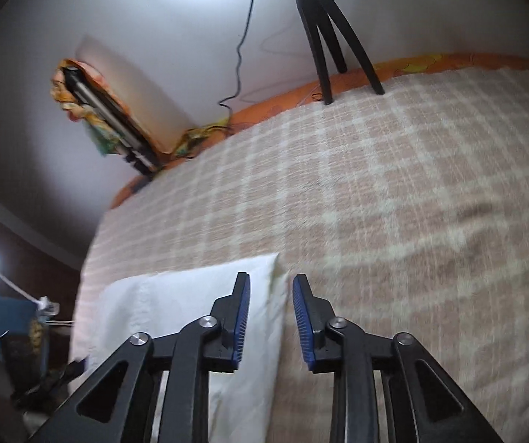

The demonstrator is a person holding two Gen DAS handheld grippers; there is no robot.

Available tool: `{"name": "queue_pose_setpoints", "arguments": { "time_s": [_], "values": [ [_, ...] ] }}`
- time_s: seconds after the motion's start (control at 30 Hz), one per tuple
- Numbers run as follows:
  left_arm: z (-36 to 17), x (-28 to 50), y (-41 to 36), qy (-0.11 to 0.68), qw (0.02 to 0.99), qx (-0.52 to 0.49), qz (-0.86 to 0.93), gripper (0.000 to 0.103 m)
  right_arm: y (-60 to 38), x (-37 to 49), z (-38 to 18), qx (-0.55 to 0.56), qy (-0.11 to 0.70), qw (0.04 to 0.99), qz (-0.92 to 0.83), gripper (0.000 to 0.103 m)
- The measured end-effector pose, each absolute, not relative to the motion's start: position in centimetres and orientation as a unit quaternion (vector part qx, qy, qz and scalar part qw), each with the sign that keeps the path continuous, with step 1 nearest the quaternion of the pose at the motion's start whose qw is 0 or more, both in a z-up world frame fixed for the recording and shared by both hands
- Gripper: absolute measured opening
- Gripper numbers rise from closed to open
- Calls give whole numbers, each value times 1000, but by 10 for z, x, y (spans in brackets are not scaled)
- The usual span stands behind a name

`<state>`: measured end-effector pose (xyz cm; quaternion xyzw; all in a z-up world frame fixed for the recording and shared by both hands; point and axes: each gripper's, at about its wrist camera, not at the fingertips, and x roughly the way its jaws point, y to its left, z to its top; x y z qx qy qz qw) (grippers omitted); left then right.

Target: Fold small clothes

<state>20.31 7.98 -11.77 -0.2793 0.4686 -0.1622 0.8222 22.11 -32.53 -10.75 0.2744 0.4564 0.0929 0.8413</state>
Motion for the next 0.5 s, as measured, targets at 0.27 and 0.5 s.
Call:
{"name": "queue_pose_setpoints", "arguments": {
  "time_s": [0.27,0.5],
  "values": [
    [-140,238,79,499,789,-317,-168,53,-318,167,-117,306,487,806,140,57],
    [-150,244,80,504,777,-335,-172,53,-319,153,-141,337,511,776,153,56]
  ]
}}
